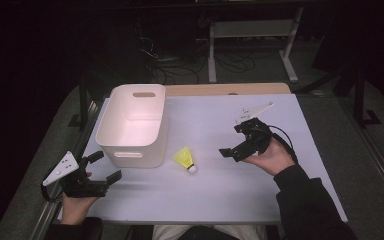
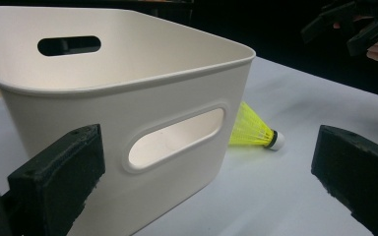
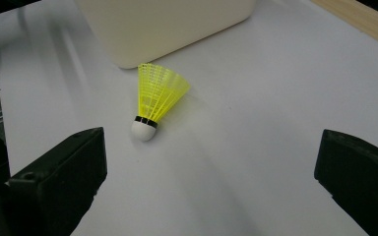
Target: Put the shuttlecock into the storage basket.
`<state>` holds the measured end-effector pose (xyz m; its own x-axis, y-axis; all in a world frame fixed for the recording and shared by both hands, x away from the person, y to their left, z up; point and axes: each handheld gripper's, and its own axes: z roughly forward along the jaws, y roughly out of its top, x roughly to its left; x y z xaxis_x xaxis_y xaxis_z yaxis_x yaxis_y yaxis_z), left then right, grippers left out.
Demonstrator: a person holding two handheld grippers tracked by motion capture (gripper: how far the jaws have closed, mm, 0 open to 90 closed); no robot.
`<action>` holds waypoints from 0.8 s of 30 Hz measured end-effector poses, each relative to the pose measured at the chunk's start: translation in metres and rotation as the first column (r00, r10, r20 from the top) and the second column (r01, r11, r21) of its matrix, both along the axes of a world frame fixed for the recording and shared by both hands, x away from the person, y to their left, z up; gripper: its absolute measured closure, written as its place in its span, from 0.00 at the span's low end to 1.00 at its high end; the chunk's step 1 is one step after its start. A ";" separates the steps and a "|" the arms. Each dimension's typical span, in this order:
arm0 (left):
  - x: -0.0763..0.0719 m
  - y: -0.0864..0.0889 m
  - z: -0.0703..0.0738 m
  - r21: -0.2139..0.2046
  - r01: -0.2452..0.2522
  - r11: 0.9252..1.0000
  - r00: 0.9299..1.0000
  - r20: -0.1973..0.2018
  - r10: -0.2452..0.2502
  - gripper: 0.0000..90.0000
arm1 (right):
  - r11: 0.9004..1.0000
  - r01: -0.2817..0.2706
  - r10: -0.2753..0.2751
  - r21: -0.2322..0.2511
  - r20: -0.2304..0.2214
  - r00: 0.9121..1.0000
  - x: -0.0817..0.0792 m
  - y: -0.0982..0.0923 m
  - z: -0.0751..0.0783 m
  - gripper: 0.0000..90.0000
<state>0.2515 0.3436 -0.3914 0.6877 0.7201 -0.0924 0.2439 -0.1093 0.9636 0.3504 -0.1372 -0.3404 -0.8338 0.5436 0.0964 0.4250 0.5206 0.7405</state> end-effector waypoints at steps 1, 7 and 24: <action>0.000 0.000 0.000 0.000 0.000 1.000 1.000 0.000 0.000 0.00 | 1.000 -0.001 0.001 -0.002 -0.004 1.000 0.000 0.001 0.000 0.00; 0.000 0.000 0.000 0.000 0.001 1.000 1.000 -0.001 -0.001 0.00 | 1.000 -0.016 0.016 -0.010 -0.013 1.000 0.001 0.008 -0.002 0.00; 0.000 0.000 0.000 -0.001 0.002 1.000 1.000 -0.001 -0.002 0.00 | 0.999 -0.036 0.035 -0.015 -0.037 0.999 0.009 0.025 -0.006 0.00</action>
